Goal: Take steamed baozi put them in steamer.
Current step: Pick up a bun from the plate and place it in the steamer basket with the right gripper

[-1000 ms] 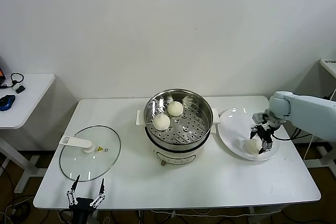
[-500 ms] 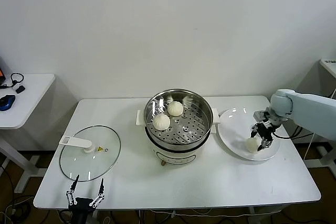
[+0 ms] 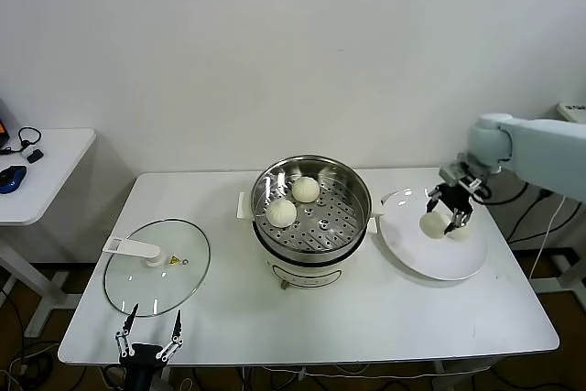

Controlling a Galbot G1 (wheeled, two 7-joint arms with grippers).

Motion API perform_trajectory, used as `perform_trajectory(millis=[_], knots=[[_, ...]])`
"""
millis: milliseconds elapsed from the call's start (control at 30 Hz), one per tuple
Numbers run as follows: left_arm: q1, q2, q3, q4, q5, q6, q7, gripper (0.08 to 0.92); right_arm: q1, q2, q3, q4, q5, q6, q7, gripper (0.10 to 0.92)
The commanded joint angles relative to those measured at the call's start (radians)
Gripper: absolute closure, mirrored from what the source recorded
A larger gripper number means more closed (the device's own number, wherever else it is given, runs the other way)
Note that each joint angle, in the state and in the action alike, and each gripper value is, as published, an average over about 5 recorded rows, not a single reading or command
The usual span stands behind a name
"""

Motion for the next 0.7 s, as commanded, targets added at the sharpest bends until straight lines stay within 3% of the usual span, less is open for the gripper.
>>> perform_trajectory(millis=[33,300,500,700], knots=[[0.004,0.002,0.002,0.005,0.005,0.001,0.001,0.177,0.35,0.084,-0.149,0.174,0.011,0.28,0.027,0.398],[0.002,-0.002,0.008,0.007,0.009,0.005,0.0,0.177,0.366,0.162,-0.075,0.263,0.003,0.466,0.096,0.397],[0.001,-0.007,0.012,0.007,0.013,0.003,-0.001,0.177,0.237,0.22,0.047,0.284,-0.07,0.439,0.135,0.397],[-0.006,-0.009,0.013,0.008,0.015,0.004,-0.001,0.177,0.056,0.3,0.147,0.179,-0.151,0.413,0.135,0.38]])
